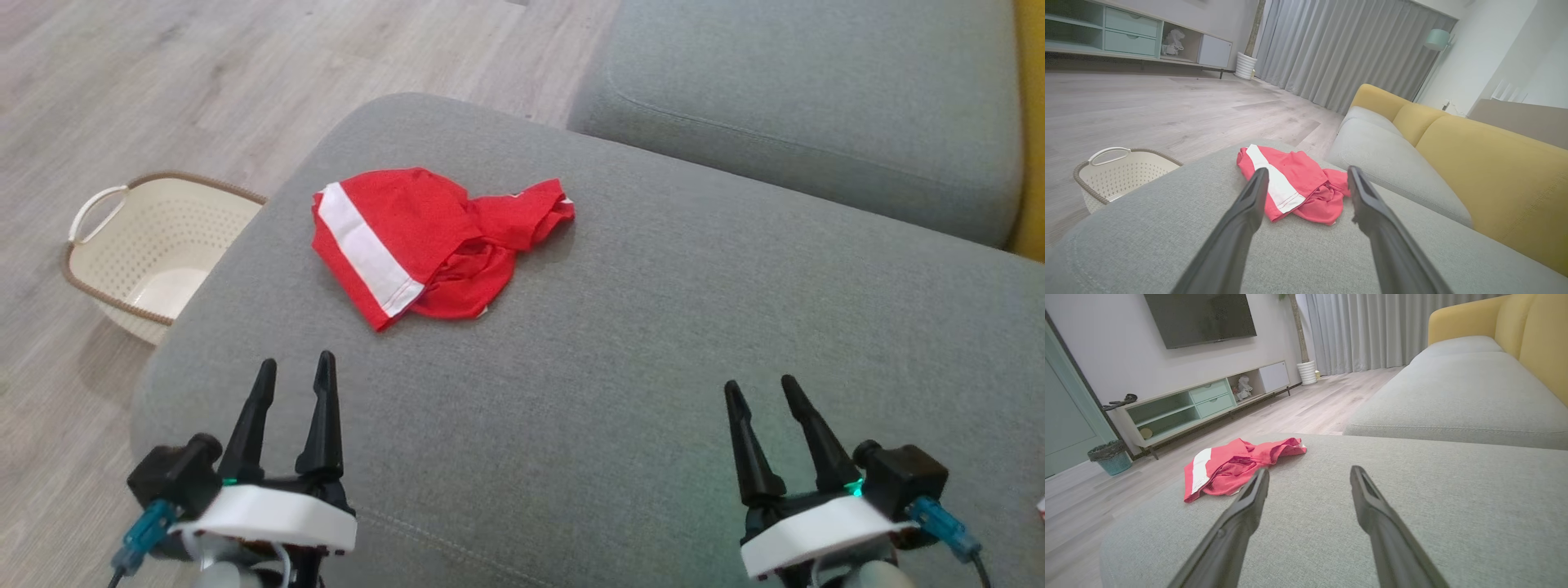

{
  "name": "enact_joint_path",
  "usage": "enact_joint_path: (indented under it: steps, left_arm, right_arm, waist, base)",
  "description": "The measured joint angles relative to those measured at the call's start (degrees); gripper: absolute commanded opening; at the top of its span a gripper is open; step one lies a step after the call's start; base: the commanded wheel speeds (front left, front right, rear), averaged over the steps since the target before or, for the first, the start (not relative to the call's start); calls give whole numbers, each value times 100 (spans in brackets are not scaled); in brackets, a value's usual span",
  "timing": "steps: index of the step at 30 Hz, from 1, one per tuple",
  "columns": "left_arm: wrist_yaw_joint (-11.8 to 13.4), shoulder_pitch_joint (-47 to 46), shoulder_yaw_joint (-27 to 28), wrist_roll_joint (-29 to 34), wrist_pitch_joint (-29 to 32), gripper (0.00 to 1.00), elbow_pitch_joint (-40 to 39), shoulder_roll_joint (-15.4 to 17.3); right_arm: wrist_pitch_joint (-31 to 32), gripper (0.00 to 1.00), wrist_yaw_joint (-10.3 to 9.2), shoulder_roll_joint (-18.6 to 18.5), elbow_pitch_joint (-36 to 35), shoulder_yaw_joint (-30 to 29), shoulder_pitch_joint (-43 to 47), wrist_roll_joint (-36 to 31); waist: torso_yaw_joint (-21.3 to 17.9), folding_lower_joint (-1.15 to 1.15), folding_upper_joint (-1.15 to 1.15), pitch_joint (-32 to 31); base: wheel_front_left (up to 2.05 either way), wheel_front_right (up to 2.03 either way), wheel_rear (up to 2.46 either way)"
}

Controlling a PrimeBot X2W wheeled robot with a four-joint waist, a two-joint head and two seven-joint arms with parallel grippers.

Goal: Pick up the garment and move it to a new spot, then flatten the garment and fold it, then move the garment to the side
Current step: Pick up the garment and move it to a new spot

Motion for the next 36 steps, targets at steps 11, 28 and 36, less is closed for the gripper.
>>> enact_joint_path:
  steps: [11, 28, 36]
  left_arm:
    - [57, 53, 165, 8, 0, 100, -15, 0]
    - [-252, -1109, 922, 400, 3, 100, 932, 204]
    - [-446, -2452, 481, 399, 834, 100, 2329, 778]
  right_arm:
    - [-7, 100, 0, 0, 60, 74, -1, 49]
    - [270, 100, 0, -2, -489, -375, -402, -349]
    - [513, 100, 0, -4, -939, -676, -698, -669]
  waist:
    - [-9, 0, 0, -4]
    - [-487, 1, 0, 823]
    - [-808, 2, 0, 1526]
  base:
    - [0, 0, 0]
    - [0, 0, 0]
    - [0, 0, 0]
